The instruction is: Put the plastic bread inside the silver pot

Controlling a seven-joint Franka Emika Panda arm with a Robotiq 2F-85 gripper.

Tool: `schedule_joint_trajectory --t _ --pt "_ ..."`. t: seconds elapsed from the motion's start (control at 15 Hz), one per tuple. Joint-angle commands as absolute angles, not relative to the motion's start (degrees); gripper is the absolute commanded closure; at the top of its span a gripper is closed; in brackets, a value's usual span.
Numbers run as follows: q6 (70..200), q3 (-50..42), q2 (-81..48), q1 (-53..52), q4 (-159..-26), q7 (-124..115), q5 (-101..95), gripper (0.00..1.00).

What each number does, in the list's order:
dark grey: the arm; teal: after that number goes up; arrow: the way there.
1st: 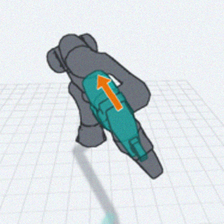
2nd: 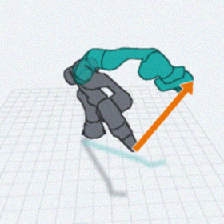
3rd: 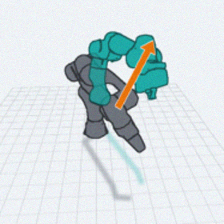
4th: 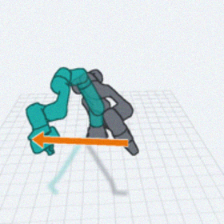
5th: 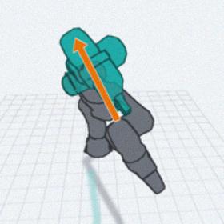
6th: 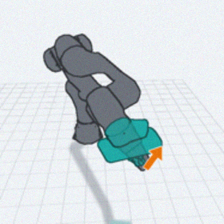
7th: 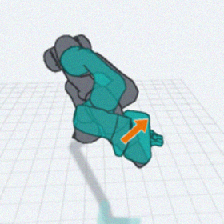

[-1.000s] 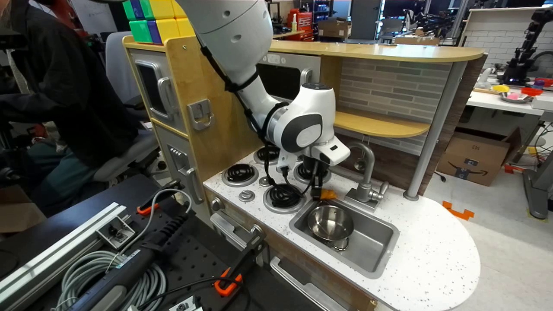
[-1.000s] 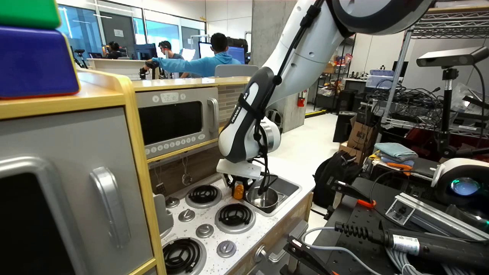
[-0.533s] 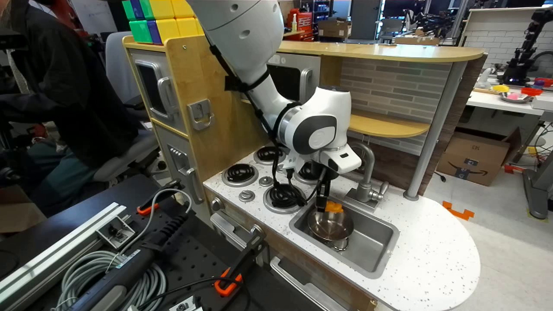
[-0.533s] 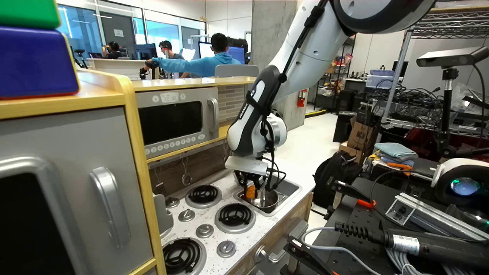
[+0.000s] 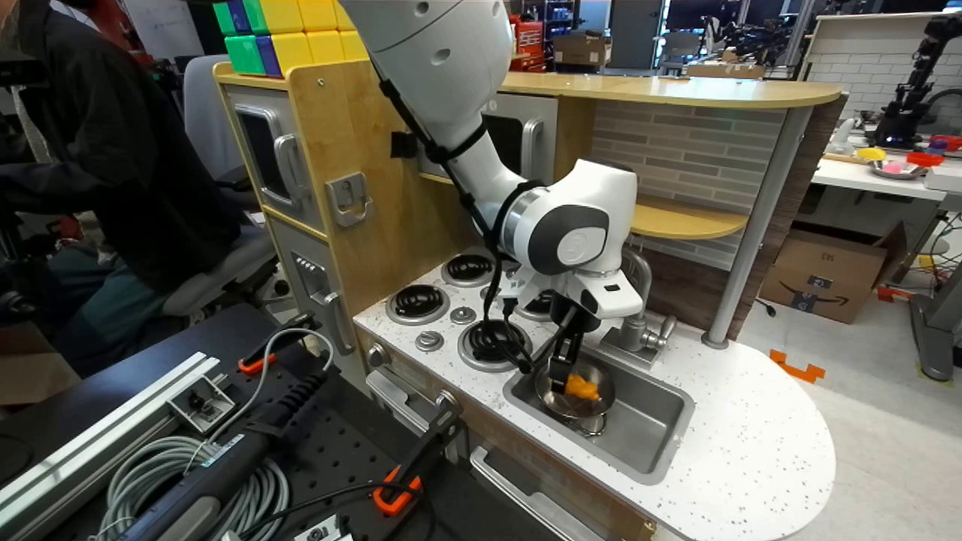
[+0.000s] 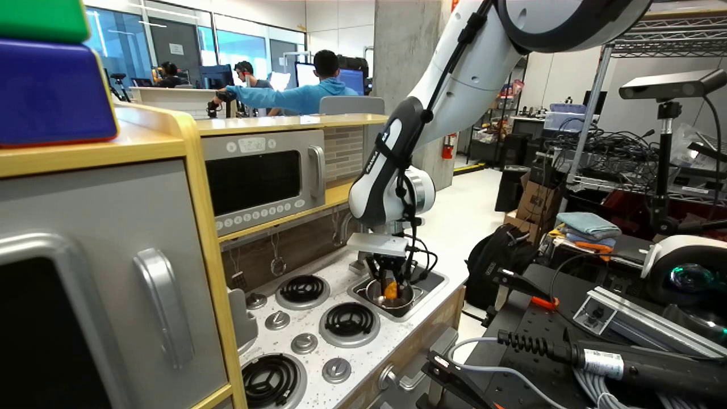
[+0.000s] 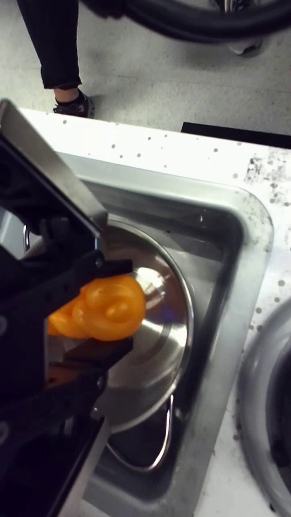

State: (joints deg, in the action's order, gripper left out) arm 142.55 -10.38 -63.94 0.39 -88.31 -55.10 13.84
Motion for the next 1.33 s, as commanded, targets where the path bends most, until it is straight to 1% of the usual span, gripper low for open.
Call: schedule_joint_trajectory --t 0.0,0.2,0.27,0.33,0.4,0.6,0.67,0.87,1.27 --pt "136.9 -10.1 -64.5 1.6 -85.7 -57.4 14.3 0.84" --pt "136.8 -8.8 -65.5 2.3 -84.2 -57.3 14.6 0.84" --pt "136.8 -8.6 -65.8 2.3 -83.8 -57.4 14.7 0.45" --pt "136.8 -8.4 -65.8 2.3 -83.7 -57.4 14.7 0.33" --pt "136.9 -8.0 -65.9 2.4 -83.6 -57.3 14.8 0.28" --pt "135.3 -7.7 -64.9 2.1 -83.9 -57.6 14.7 0.05" --pt "133.2 -8.1 -63.9 1.6 -84.5 -58.5 14.3 0.01" --pt "129.3 -7.1 -58.6 1.8 -88.5 -56.7 14.4 0.0" --pt "134.6 -1.6 -42.2 5.2 -101.2 -47.4 21.1 0.0"
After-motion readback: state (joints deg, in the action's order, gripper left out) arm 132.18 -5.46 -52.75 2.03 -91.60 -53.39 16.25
